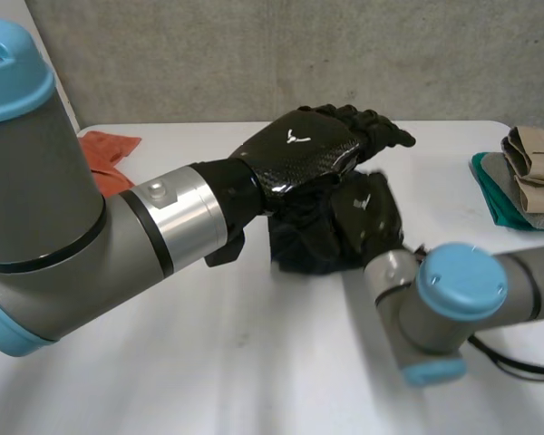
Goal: Fold the laundry.
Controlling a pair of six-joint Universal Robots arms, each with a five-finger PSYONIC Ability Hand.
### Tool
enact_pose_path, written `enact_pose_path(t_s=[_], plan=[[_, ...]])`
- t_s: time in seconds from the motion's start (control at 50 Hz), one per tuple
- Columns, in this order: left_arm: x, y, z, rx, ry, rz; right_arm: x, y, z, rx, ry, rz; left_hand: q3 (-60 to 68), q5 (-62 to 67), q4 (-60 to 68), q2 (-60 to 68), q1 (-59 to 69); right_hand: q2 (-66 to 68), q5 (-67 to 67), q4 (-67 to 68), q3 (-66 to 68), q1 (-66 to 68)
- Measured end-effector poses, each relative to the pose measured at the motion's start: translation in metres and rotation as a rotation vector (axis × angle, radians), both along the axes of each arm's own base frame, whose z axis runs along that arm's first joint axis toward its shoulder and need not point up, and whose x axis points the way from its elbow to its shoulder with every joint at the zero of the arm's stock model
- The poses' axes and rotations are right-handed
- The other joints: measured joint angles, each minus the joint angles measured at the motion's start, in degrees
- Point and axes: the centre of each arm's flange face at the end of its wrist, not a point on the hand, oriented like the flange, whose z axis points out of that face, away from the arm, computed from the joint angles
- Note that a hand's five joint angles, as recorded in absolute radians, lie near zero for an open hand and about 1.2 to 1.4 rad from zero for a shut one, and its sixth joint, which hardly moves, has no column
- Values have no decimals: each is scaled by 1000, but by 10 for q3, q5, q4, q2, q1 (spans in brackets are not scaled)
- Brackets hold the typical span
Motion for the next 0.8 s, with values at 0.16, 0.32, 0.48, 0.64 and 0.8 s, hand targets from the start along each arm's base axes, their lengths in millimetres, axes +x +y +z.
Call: enact_pose_path(t_s=[0.16,0.32,0.48,0.64,0.8], plan=[[3,2,17,-50,40,5,-27,-58,78,-183,-83,-54,0,0,0,0,0,0,11,1,16,0],[6,5,35,-108,86,9,-106,-129,159,-340,-155,-164,0,0,0,0,0,0,11,1,21,0],[6,5,34,-104,91,12,-225,-195,173,-360,-246,-229,0,0,0,0,0,0,28,2,23,0],[6,2,28,-87,83,15,-317,-238,83,-200,-244,-232,0,0,0,0,0,0,28,2,24,0],[5,1,19,-71,70,15,-362,-242,-3,-32,-192,-154,0,0,0,0,0,0,60,2,26,0]])
